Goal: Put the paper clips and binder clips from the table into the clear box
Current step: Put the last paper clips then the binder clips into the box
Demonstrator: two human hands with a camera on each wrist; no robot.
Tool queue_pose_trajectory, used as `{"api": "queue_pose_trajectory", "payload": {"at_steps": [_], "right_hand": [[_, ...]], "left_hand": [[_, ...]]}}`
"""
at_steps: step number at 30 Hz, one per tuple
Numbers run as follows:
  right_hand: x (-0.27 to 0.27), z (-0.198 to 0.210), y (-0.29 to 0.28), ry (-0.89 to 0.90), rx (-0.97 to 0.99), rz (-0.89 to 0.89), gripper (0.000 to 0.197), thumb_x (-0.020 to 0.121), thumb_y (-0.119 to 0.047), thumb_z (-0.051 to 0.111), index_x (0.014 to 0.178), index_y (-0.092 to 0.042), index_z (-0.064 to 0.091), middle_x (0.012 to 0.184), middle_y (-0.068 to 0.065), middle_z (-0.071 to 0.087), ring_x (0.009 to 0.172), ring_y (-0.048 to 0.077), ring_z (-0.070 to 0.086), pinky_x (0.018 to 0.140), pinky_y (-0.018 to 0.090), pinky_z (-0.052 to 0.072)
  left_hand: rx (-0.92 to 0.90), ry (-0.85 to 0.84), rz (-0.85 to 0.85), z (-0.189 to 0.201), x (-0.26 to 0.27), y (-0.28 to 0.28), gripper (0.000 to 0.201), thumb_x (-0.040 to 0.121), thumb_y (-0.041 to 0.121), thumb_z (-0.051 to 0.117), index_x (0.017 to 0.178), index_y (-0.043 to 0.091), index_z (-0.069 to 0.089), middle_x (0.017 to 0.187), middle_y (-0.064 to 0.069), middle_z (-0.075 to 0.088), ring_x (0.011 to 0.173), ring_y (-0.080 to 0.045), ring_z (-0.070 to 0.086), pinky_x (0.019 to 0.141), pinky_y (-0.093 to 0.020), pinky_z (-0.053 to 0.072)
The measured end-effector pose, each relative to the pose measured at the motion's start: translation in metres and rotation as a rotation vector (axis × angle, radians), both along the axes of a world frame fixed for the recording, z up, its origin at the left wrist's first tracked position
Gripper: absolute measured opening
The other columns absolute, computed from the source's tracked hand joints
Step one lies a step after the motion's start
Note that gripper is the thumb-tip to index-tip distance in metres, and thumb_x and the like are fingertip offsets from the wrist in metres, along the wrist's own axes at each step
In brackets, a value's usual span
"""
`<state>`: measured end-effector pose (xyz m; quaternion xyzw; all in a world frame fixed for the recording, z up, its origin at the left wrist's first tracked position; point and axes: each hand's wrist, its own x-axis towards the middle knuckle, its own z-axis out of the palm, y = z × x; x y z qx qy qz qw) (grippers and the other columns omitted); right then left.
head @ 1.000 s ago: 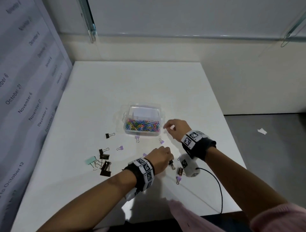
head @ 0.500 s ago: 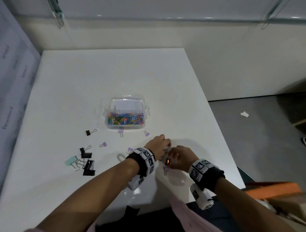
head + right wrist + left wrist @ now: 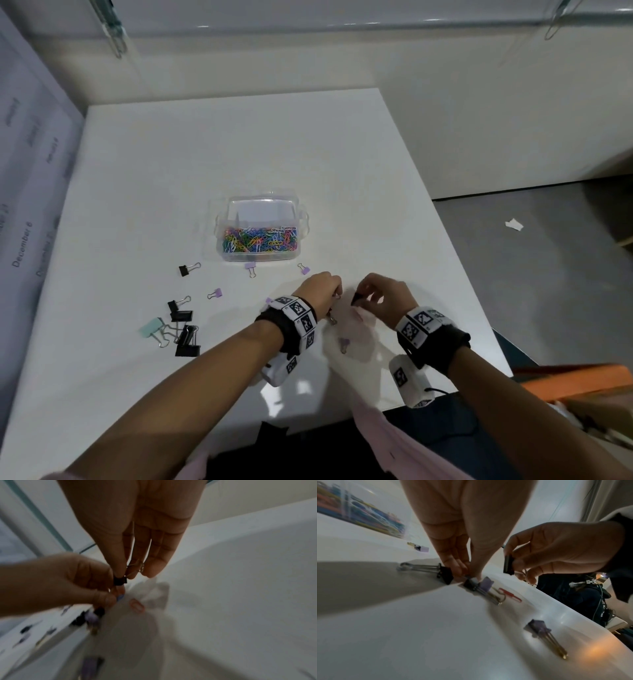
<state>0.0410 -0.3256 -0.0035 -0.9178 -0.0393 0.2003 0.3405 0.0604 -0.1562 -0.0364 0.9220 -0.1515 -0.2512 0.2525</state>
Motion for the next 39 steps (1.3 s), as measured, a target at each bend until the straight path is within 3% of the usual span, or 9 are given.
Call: {"api": "queue_pose_trajectory", "payload": {"at_steps": [3, 9, 15, 17, 21, 28, 34, 37, 39], "right_hand": [[0.009, 0.001, -0.007, -0.058, 0.030, -0.102, 0.010, 0.078, -0.009, 0.067, 0.087, -0.014, 0.065, 0.077, 0.001, 0.069, 0.058, 0.001, 0.053, 0.057, 0.004, 0.039], [0.011, -0.008, -0.020, 0.013, -0.144, -0.109, 0.011, 0.080, -0.010, 0.062, 0.090, -0.010, 0.068, 0.090, 0.009, 0.073, 0.070, 0.015, 0.054, 0.067, 0.018, 0.037], [0.005, -0.022, -0.031, -0.037, -0.181, -0.163, 0.010, 0.076, -0.009, 0.067, 0.084, -0.008, 0.071, 0.079, 0.006, 0.053, 0.074, 0.023, 0.054, 0.070, 0.021, 0.034], [0.005, -0.023, -0.033, -0.036, -0.184, -0.160, 0.010, 0.075, -0.011, 0.069, 0.084, -0.007, 0.071, 0.079, 0.004, 0.050, 0.073, 0.020, 0.050, 0.070, 0.021, 0.034], [0.005, -0.024, -0.033, -0.035, -0.191, -0.135, 0.009, 0.078, -0.013, 0.068, 0.086, -0.008, 0.069, 0.077, 0.003, 0.051, 0.070, 0.018, 0.050, 0.064, 0.020, 0.034], [0.012, -0.026, -0.010, -0.057, -0.155, -0.077, 0.008, 0.078, -0.012, 0.068, 0.084, -0.008, 0.069, 0.077, 0.003, 0.053, 0.072, 0.018, 0.050, 0.070, 0.022, 0.035], [0.009, -0.029, 0.020, -0.095, -0.070, -0.043, 0.005, 0.074, -0.005, 0.069, 0.078, -0.003, 0.068, 0.068, 0.002, 0.049, 0.069, 0.020, 0.047, 0.060, 0.020, 0.032], [0.006, -0.032, 0.042, -0.103, -0.004, 0.043, 0.002, 0.074, -0.002, 0.068, 0.076, -0.001, 0.068, 0.060, -0.005, 0.045, 0.066, 0.019, 0.045, 0.058, 0.020, 0.032], [0.005, -0.033, 0.058, -0.089, 0.032, 0.093, 0.006, 0.077, 0.001, 0.063, 0.077, -0.001, 0.068, 0.066, 0.005, 0.056, 0.068, 0.018, 0.048, 0.062, 0.021, 0.034]], "left_hand": [[0.013, 0.026, -0.001, -0.002, -0.001, 0.001, 0.023, 0.083, -0.003, 0.048, 0.101, 0.004, 0.059, 0.112, -0.018, 0.056, 0.104, -0.033, 0.055, 0.085, -0.034, 0.042], [0.017, -0.071, -0.158, -0.002, -0.006, -0.005, 0.018, 0.087, 0.000, 0.048, 0.101, 0.002, 0.059, 0.113, -0.018, 0.051, 0.106, -0.033, 0.049, 0.090, -0.042, 0.042], [0.042, -0.183, -0.419, 0.012, -0.020, -0.028, 0.021, 0.093, 0.006, 0.043, 0.103, -0.001, 0.060, 0.116, -0.018, 0.057, 0.111, -0.032, 0.048, 0.091, -0.043, 0.045], [0.040, -0.226, -0.485, 0.012, -0.025, -0.027, 0.019, 0.092, 0.000, 0.043, 0.099, -0.002, 0.061, 0.112, -0.018, 0.058, 0.107, -0.033, 0.051, 0.083, -0.046, 0.050], [0.071, -0.292, -0.615, 0.010, -0.031, -0.016, 0.018, 0.068, -0.019, 0.060, 0.077, -0.003, 0.063, 0.078, -0.018, 0.064, 0.074, -0.034, 0.063, 0.051, -0.034, 0.051], [0.219, -0.168, -0.520, 0.020, -0.036, -0.016, 0.026, 0.090, -0.009, 0.037, 0.107, -0.008, 0.056, 0.115, -0.024, 0.056, 0.106, -0.037, 0.054, 0.083, -0.050, 0.050], [0.054, -0.017, -0.234, 0.038, -0.015, 0.019, 0.013, 0.080, -0.002, 0.050, 0.088, 0.003, 0.060, 0.098, -0.017, 0.061, 0.089, -0.031, 0.057, 0.077, -0.037, 0.044], [-0.049, -0.102, -0.008, 0.051, 0.006, 0.051, 0.017, 0.081, -0.001, 0.051, 0.077, 0.015, 0.048, 0.086, -0.008, 0.053, 0.080, -0.024, 0.053, 0.071, -0.029, 0.039], [-0.077, -0.179, 0.130, 0.057, 0.021, 0.071, 0.014, 0.084, -0.001, 0.051, 0.080, 0.012, 0.051, 0.086, -0.006, 0.051, 0.079, -0.022, 0.052, 0.071, -0.027, 0.039]]}}
